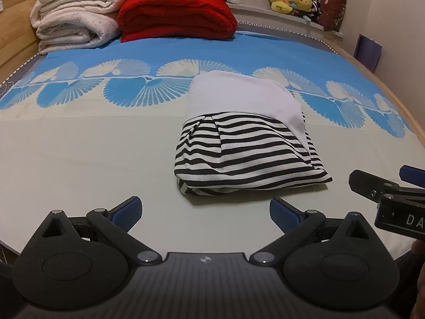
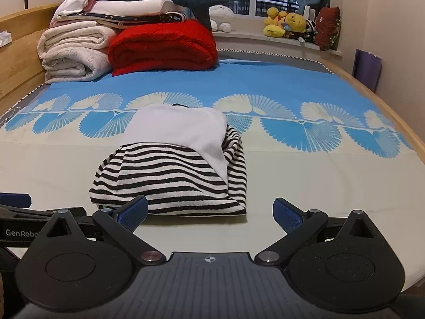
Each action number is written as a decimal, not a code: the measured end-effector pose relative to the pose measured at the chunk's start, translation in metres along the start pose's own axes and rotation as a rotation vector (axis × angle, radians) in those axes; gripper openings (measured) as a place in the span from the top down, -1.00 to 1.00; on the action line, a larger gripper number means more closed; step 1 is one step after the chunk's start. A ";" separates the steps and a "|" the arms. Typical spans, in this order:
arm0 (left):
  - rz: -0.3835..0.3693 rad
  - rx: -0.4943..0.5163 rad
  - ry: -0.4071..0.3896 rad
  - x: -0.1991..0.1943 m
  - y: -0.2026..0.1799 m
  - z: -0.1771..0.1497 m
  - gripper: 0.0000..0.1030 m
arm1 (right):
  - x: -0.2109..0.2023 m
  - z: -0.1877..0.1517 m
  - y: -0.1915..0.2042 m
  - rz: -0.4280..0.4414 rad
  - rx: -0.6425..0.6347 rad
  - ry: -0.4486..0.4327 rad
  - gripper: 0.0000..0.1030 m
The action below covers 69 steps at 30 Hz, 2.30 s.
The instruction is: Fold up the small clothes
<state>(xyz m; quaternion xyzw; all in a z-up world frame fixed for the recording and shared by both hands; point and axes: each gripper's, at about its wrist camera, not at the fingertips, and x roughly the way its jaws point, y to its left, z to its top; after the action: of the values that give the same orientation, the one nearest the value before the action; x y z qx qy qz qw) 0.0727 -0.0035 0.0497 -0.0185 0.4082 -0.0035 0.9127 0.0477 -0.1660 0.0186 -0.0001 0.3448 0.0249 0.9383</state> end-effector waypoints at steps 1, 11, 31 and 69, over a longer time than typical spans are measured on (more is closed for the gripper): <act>0.000 0.004 0.001 0.000 0.000 0.000 -0.99 | 0.001 0.000 0.000 0.002 0.001 0.003 -0.94; 0.007 0.009 0.010 0.006 -0.003 -0.002 -0.99 | 0.005 0.000 0.002 0.012 -0.005 0.015 -0.94; 0.003 0.001 0.015 0.007 -0.005 -0.003 -0.99 | 0.006 -0.003 0.010 0.011 -0.049 0.021 -0.94; -0.006 -0.014 0.017 0.008 -0.011 -0.003 -0.99 | 0.006 -0.002 0.010 0.009 -0.048 0.023 -0.94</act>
<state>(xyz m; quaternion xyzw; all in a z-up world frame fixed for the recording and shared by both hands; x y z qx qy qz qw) 0.0758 -0.0151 0.0417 -0.0259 0.4158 -0.0037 0.9091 0.0505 -0.1558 0.0134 -0.0214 0.3551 0.0374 0.9338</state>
